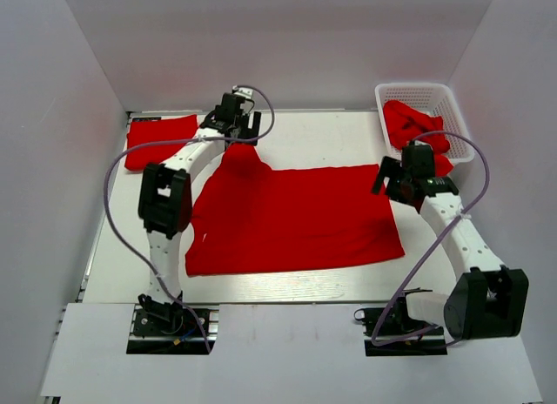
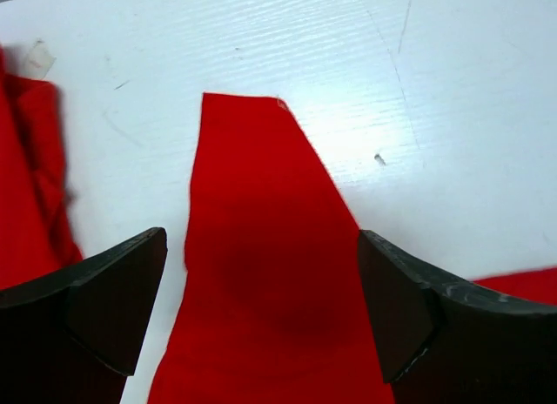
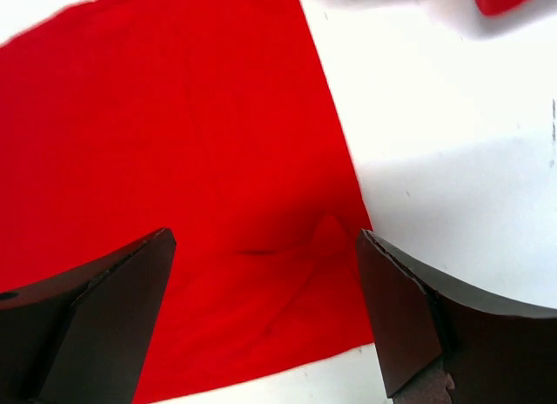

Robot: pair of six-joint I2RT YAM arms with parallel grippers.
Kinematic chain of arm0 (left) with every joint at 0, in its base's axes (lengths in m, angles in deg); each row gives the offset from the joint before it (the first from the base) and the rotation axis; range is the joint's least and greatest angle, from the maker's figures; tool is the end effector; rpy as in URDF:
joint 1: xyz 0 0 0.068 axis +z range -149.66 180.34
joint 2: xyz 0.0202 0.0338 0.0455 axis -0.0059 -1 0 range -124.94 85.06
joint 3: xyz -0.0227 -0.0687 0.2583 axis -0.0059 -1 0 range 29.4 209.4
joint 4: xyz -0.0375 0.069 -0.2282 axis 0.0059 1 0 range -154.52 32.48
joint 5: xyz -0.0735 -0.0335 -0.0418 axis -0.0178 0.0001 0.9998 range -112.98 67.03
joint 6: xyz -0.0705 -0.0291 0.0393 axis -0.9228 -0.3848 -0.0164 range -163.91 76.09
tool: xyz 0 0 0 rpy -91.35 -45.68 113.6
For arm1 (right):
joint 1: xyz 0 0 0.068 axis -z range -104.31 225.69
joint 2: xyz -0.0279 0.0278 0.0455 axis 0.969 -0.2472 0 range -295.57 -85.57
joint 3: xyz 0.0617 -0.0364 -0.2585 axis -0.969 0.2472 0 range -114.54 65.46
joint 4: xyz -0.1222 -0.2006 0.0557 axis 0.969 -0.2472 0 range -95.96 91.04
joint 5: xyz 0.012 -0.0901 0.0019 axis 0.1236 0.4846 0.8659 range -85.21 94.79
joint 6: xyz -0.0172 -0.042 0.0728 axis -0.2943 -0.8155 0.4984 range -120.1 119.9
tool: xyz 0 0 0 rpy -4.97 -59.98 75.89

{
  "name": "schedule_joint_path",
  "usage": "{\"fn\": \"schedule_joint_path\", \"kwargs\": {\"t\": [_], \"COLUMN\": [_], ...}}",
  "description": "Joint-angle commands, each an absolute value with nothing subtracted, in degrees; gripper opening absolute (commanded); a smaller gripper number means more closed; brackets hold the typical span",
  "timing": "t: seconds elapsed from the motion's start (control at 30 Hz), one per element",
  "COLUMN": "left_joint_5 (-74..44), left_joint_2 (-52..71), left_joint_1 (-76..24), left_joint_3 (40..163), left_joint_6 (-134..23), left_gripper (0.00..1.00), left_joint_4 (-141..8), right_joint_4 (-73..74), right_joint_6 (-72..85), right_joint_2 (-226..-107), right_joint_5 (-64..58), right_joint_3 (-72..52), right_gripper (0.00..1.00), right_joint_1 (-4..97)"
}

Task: Fold and stack the t-shirts
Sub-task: Grap the side of the flattened tshirt furthest away from the robot with both arms

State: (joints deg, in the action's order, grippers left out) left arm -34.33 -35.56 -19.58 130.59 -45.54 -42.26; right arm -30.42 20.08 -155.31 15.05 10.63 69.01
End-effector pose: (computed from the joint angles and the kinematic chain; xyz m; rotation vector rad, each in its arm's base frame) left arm 0.4689 -0.1541 0.2203 0.2619 2.2662 0.0317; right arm 0.2638 0.0173 0.2499 0.3619 2.3357 0.0135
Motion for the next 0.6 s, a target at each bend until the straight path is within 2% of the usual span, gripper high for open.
{"fn": "schedule_joint_path", "kwargs": {"t": [0.0,0.23,0.57], "left_joint_5": [-34.2,-38.0,-38.9], "left_joint_2": [-40.3,-54.7,-55.8], "left_joint_1": [-19.5,-17.9,-15.2], "left_joint_3": [138.7,159.5,156.8], "left_joint_6": [-49.1,-53.6,-56.7], "left_gripper": [1.00,1.00,1.00], "left_joint_4": [-34.1,-27.8,-35.4], "right_joint_4": [-28.0,-26.6,-26.5], "right_joint_6": [20.6,19.6,19.1], "right_joint_2": [-158.9,-161.8,-164.9], "right_joint_5": [17.4,18.8,17.6], "right_joint_3": [5.6,1.6,0.9], "right_gripper": [0.90,0.90,0.90], "right_joint_1": [67.4,64.4,61.9]}}
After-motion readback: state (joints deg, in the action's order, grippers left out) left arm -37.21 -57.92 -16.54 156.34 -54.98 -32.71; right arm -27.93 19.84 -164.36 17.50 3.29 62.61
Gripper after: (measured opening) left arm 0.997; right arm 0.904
